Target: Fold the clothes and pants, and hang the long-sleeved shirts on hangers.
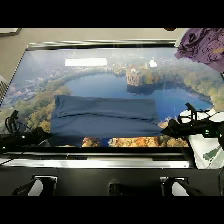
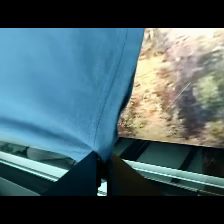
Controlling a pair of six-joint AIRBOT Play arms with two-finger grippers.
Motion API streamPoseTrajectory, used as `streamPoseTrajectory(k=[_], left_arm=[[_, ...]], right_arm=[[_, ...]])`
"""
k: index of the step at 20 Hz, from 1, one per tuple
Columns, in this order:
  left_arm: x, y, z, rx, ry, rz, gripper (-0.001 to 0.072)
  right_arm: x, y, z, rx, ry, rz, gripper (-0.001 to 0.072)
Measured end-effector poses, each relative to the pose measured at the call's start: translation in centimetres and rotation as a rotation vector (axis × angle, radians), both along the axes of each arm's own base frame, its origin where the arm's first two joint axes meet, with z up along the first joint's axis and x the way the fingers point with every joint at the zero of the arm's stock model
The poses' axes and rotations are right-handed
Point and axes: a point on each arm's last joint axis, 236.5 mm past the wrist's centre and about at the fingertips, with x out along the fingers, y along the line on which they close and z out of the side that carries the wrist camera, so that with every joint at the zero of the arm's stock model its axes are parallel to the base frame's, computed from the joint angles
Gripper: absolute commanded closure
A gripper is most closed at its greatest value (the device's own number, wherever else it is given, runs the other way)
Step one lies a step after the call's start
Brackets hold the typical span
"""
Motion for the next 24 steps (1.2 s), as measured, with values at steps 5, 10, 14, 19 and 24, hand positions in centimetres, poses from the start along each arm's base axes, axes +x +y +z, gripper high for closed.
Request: streamPoseTrajectory(k=[5, 10, 14, 19, 24], left_arm=[[3.7, 0.5, 1.1, 0.046, -0.047, -0.024, 0.0690], [9.9, 0.9, 1.3, 0.062, -0.056, -0.082, 0.0690], [15.6, 1.5, 1.4, 0.070, -0.076, -0.117, 0.0689], [20.4, 2.1, -0.1, 0.057, -0.054, -0.154, 0.0689], [23.0, 2.2, -2.0, 0.041, -0.027, -0.184, 0.0688]], right_arm=[[2.8, 0.7, 0.7, -0.041, -0.086, 0.041, 0.0682], [7.7, 0.4, 0.6, -0.173, -0.140, 0.088, 0.0682], [11.3, -0.2, -0.3, -0.205, -0.134, 0.099, 0.0681], [15.0, 0.3, -2.2, -0.213, -0.121, 0.149, 0.0681], [17.4, 0.1, -3.9, -0.249, -0.107, 0.134, 0.0680]])
